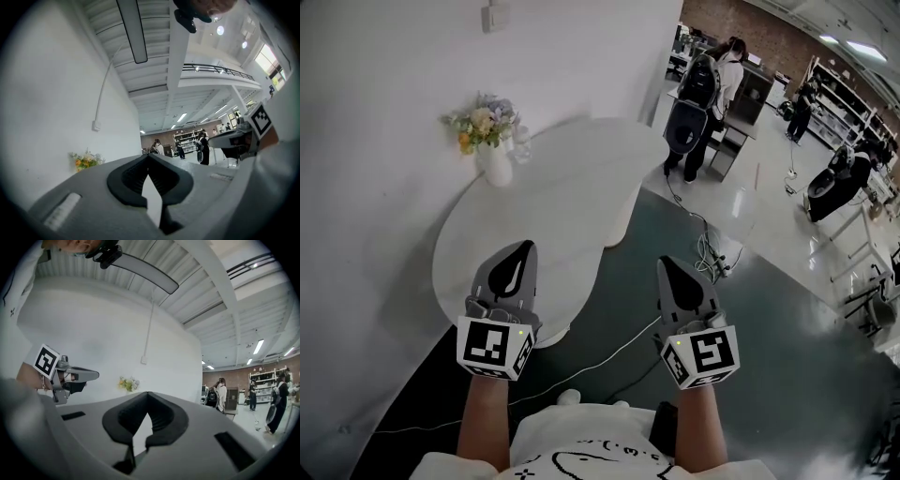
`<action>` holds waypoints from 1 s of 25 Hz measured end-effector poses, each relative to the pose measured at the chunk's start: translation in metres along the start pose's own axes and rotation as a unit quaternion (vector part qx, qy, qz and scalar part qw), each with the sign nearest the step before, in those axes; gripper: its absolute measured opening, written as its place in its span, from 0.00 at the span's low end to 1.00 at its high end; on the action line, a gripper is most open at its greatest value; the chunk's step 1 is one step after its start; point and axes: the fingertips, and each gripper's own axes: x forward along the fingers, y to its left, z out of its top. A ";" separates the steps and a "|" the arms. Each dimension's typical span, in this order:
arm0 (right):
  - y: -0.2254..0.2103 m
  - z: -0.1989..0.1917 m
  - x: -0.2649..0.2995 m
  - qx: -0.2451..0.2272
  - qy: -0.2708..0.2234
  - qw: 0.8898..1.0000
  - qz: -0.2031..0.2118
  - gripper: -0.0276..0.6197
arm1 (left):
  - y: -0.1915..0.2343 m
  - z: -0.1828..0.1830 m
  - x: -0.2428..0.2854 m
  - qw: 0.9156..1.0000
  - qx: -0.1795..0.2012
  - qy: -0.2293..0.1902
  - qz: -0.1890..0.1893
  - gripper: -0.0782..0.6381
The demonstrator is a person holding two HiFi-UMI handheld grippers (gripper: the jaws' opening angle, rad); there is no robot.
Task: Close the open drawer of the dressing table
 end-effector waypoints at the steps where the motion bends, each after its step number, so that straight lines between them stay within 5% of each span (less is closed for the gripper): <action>1: 0.002 0.003 0.001 -0.007 -0.003 1.000 0.002 0.04 | 0.003 0.002 -0.001 1.000 0.002 -0.003 0.003 0.13; 25: 0.024 0.027 -0.005 -0.038 -0.006 0.999 0.005 0.04 | 0.005 0.018 -0.019 1.000 0.012 -0.024 -0.004 0.13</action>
